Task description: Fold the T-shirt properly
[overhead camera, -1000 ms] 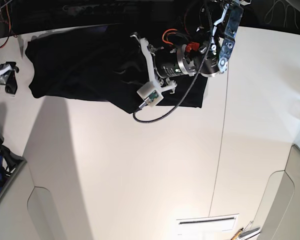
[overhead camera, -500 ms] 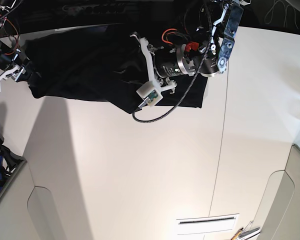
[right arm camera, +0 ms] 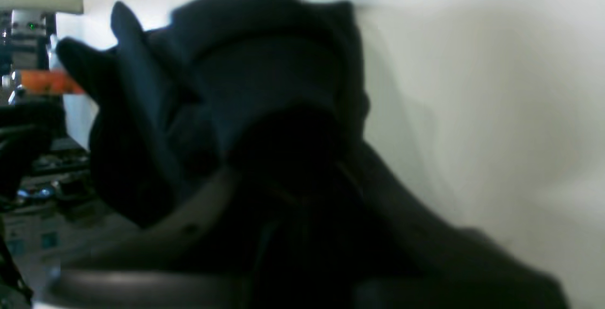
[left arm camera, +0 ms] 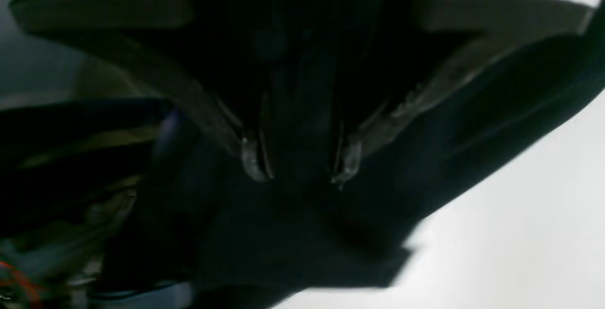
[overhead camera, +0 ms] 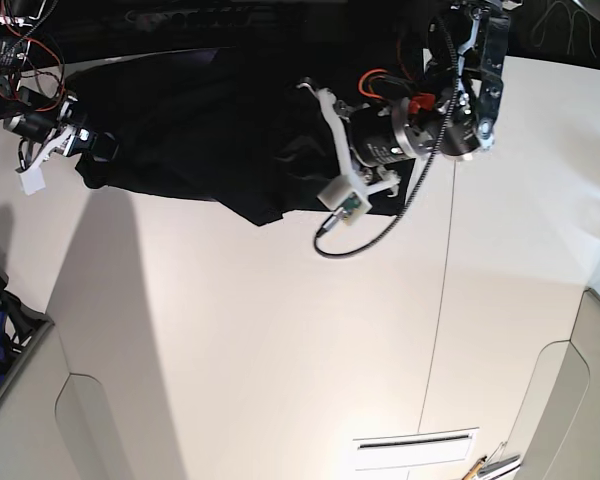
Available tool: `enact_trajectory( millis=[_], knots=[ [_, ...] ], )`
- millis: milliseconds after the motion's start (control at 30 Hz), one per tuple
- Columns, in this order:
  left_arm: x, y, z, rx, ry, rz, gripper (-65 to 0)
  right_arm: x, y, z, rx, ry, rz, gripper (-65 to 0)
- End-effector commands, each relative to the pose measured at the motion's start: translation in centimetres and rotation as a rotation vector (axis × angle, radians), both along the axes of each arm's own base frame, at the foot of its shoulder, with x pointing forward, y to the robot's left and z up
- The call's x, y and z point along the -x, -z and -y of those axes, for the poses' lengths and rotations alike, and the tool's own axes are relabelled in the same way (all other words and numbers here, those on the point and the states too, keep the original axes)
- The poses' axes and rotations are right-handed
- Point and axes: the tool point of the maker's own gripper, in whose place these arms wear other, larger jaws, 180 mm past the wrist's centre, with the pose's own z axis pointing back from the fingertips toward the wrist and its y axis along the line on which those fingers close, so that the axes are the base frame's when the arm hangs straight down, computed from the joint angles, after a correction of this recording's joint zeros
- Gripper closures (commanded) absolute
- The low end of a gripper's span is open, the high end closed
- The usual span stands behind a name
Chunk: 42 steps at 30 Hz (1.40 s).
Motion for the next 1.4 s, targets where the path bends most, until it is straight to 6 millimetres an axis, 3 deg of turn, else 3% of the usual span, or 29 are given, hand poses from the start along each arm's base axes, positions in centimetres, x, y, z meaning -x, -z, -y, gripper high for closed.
enact_trajectory(
  millis=[0,67,200,333,400,600,833,933,1033,1200,1367],
  knots=[
    [-0.6,-0.8,-0.9,0.010,-0.027,0.030,-22.2,0.1,-0.1,1.0,0.039,-0.006,-0.011,0.0],
    [-0.9,0.0,-3.5,-0.025,-0.105,0.009,-17.4,-0.2,-0.3,1.3,0.040,0.008,-0.004,0.0],
    [-1.0,2.0,-8.9,-0.142,-0.235,-0.025,-0.4,-1.1,-1.5,1.9,0.045,0.026,0.041,0.0],
    [-1.0,4.1,-13.8,-0.208,-0.374,-0.092,0.0,-1.8,-3.6,0.9,0.030,-0.022,0.094,0.0],
    [-0.8,5.4,-15.3,-0.213,-0.429,-0.136,0.0,-2.0,-5.0,0.1,0.023,-0.065,0.126,0.0],
    [1.6,10.2,-15.3,-0.194,-0.442,-0.297,0.0,-3.0,-9.9,-4.7,-0.028,-0.167,0.297,0.0],
    [1.9,10.8,-14.3,-0.183,-0.417,-0.319,0.0,-1.5,-13.6,-15.8,-0.232,-0.279,0.435,0.0],
    [2.0,10.8,-14.3,-0.183,-0.417,-0.320,0.0,-1.0,-14.2,-20.3,-0.315,-0.334,0.443,0.0],
    [2.0,10.8,-14.3,-0.183,-0.417,-0.320,0.0,-1.7,-14.3,-23.5,-0.310,-0.341,0.472,0.0],
    [2.0,10.8,-14.3,-0.182,-0.417,-0.320,0.0,-3.2,-13.9,-26.8,-0.185,-0.342,0.566,0.0],
    [1.9,10.8,-14.2,-0.176,-0.417,-0.321,0.0,-2.5,-13.0,-29.4,-0.103,-0.418,0.578,0.0]
  ],
)
